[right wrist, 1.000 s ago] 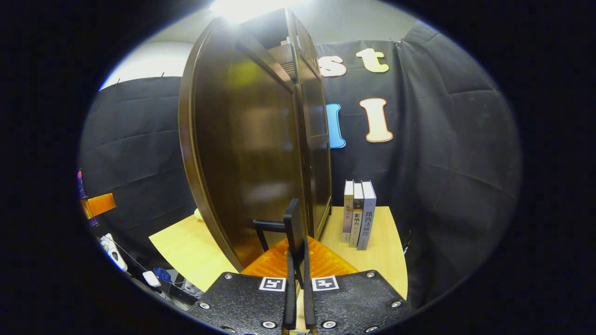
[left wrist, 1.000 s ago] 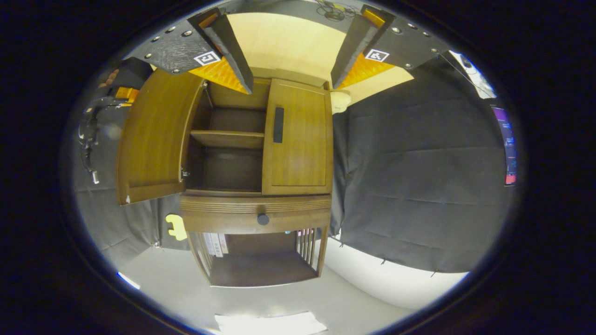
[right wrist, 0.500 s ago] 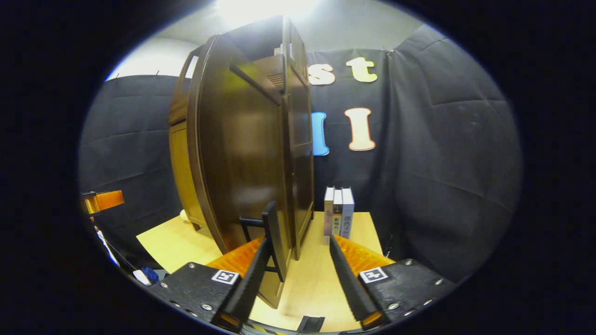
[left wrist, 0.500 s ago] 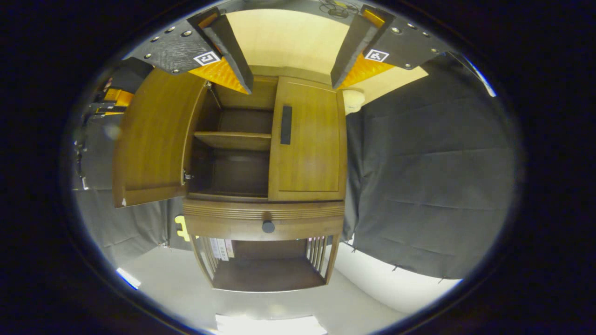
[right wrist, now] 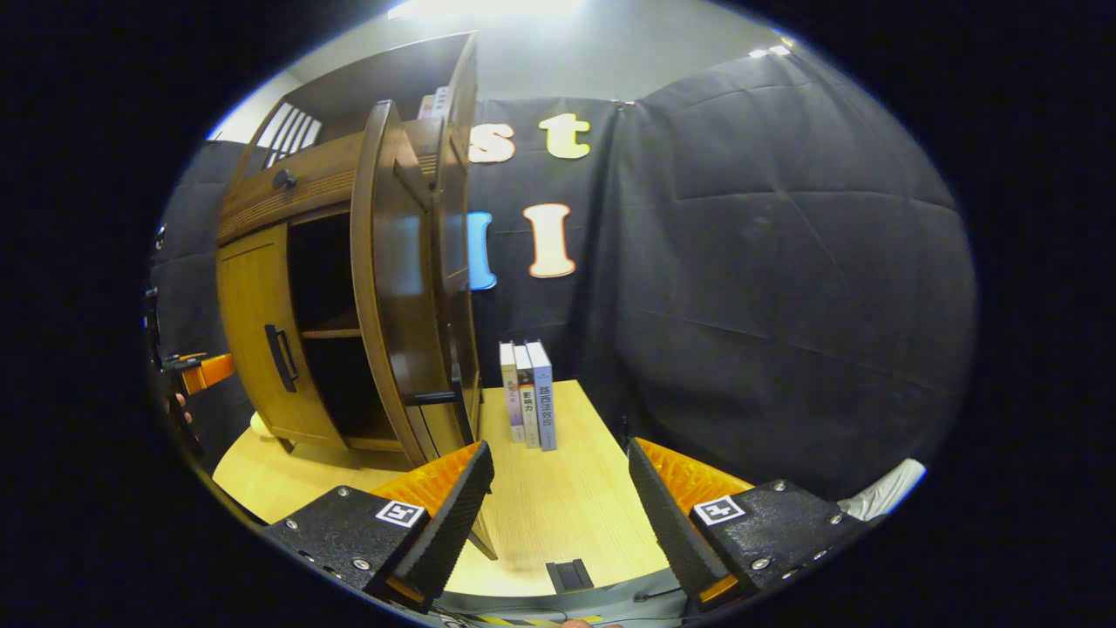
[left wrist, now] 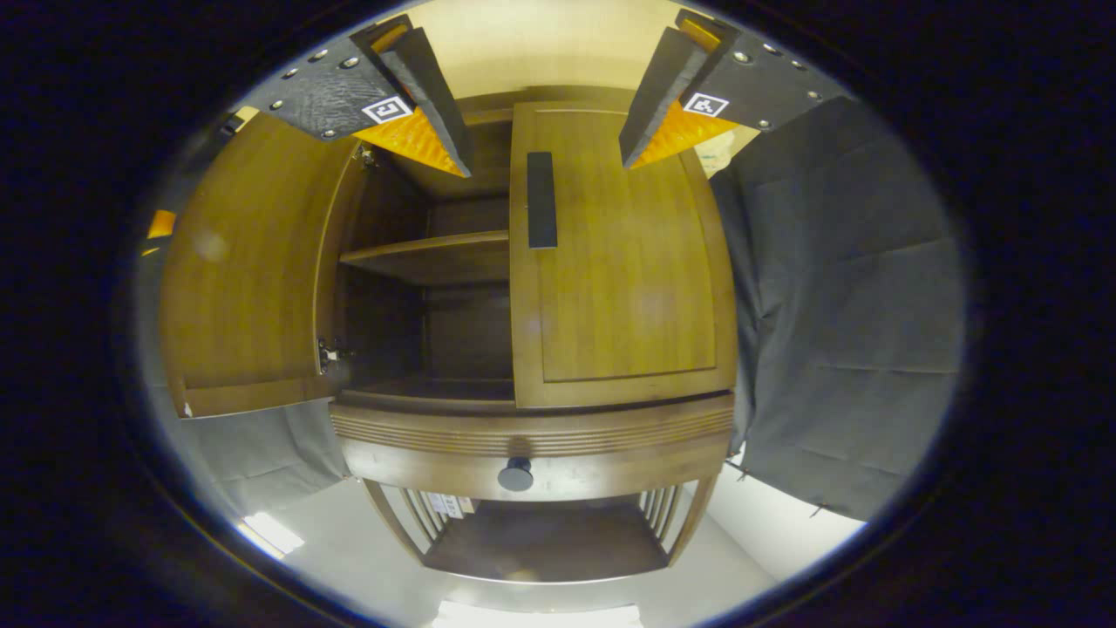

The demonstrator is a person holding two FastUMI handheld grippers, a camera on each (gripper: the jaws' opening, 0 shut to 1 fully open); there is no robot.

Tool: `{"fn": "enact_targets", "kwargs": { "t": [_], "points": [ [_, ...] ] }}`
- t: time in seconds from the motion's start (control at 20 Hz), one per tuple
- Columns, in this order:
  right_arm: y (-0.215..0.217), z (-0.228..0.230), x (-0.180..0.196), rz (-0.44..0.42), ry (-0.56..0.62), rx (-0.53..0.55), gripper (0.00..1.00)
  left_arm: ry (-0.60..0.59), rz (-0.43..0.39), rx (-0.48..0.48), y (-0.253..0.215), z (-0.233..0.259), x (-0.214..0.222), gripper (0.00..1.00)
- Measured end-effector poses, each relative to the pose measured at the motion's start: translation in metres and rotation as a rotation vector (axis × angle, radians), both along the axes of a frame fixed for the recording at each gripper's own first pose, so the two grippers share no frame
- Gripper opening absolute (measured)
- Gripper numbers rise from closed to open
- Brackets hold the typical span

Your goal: Open the right door of the double-door shoe cabinet with the right hand, and open the left door with the left hand.

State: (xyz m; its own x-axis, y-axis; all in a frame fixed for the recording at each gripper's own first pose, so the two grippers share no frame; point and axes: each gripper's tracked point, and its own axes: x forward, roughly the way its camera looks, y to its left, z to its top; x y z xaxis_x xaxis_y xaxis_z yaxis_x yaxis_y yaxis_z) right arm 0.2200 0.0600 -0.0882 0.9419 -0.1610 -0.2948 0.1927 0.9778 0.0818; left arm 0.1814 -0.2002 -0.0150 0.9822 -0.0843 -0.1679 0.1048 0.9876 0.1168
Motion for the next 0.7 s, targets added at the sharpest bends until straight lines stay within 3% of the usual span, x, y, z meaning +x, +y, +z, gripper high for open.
{"fn": "enact_targets", "kwargs": {
  "t": [0.25,0.5,0.7],
  "points": [
    [0.009,0.017,-0.028,-0.181,-0.056,0.02,0.96,-0.009,-0.061,-0.007,0.004,-0.021,0.073,1.0],
    [0.028,0.026,-0.042,-0.252,-0.12,0.045,0.95,-0.021,-0.073,-0.032,-0.001,-0.036,0.125,1.0],
    [0.029,0.031,-0.054,-0.304,-0.127,0.024,0.94,-0.033,-0.082,-0.009,-0.015,-0.041,0.147,0.8]
  ]
}}
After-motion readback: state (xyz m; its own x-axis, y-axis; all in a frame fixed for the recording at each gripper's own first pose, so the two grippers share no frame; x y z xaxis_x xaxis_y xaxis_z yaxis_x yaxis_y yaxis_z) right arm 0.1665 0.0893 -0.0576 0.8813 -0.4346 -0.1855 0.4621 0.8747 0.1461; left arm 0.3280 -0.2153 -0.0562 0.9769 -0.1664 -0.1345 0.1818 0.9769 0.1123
